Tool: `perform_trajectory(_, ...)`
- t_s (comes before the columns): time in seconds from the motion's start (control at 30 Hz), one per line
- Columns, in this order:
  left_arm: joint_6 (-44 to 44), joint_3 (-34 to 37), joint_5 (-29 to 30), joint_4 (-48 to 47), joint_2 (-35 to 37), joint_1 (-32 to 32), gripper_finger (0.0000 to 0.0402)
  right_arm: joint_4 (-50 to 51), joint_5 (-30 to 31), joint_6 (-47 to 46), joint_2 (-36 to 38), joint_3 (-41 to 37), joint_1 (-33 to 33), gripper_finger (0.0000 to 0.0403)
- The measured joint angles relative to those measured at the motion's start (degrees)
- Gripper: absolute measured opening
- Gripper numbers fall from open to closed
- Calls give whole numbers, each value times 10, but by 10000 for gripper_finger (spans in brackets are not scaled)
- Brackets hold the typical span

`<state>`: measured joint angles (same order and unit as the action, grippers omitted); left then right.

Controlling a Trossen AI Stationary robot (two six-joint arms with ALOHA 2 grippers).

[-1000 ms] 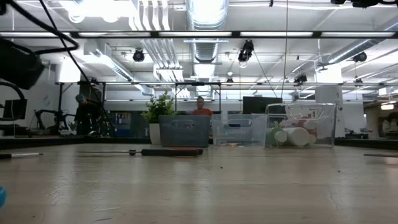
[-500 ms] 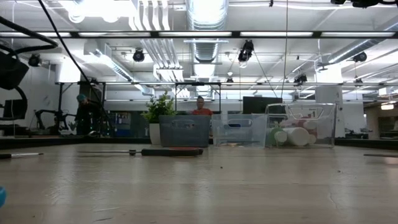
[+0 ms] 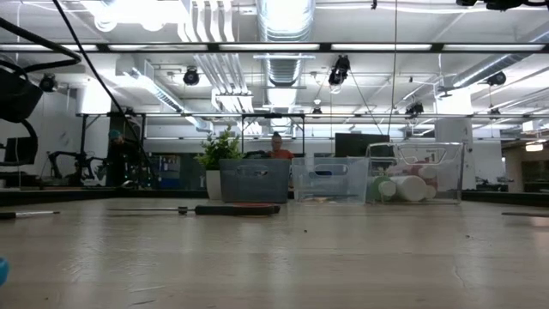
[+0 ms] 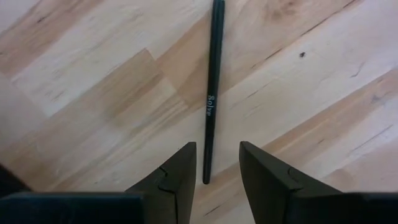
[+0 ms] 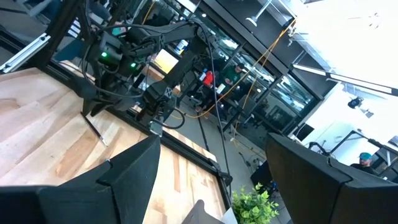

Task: Pick & Place Paint Supplies
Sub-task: Put the silver paint brush into the white transparent bin

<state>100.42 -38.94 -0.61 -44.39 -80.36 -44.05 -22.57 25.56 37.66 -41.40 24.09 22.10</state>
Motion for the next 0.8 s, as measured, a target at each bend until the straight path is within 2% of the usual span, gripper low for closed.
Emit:
perform_trajectory(0.47,-3,-3,-25,15,-62,-1,132,0,0,1,0,0,0,288)
perform_trajectory(0.8,0,-3,-26,18,-64,-1,132,0,0,1,0,0,0,288)
